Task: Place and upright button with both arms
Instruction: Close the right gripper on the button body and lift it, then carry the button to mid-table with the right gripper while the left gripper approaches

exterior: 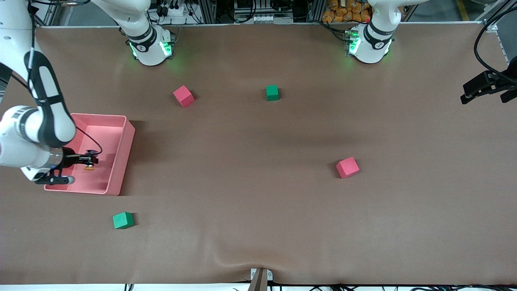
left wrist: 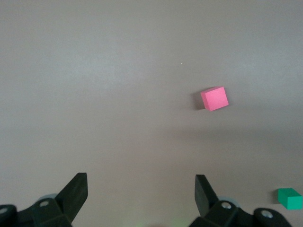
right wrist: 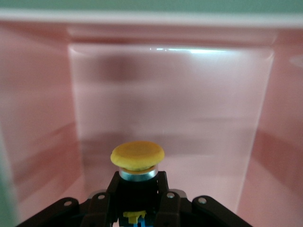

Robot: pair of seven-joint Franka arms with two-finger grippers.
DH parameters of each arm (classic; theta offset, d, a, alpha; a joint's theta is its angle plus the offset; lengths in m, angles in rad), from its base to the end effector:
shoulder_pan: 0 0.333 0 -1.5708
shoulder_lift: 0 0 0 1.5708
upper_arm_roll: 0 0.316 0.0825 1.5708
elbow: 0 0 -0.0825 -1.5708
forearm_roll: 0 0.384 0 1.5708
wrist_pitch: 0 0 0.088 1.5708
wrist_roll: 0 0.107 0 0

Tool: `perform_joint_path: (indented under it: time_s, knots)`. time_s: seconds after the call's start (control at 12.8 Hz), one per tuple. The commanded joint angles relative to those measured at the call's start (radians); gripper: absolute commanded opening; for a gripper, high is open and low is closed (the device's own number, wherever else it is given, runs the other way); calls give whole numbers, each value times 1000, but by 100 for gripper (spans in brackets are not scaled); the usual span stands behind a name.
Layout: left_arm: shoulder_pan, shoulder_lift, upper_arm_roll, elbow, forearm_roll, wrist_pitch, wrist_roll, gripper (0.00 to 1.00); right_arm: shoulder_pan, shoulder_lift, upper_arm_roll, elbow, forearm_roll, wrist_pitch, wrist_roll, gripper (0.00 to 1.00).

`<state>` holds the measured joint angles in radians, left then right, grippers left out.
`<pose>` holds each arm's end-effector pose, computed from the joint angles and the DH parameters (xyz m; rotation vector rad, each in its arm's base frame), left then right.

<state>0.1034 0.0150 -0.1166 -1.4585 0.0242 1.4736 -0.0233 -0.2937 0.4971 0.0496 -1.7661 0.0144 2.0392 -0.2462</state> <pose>0.5494 -0.0039 0.6602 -3.1192 -0.0194 -0.0009 0.6144 -0.1545 0.2663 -3.0358 0.0139 0.3170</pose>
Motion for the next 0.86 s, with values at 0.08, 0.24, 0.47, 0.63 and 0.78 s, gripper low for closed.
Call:
perform_joint_path:
  time_s: [0.08,0.24,0.47,0.63,0.78]
  knots:
    - [-7,10,-5,26,19,-7,-4,100,77,-2,-2,202,13,-233,79,0]
    - [-2,11,-6,26,19,-6,-7,100,161,1,0,292,18,-324,164,0]
    - [2,10,-9,26,8,-6,6,100,333,27,-2,345,80,-310,403,0]
    - [-11,13,-9,24,10,-6,14,100,439,101,0,427,105,-289,534,0]
    - [-13,19,-11,21,7,0,16,100,568,178,0,471,122,-153,713,0]
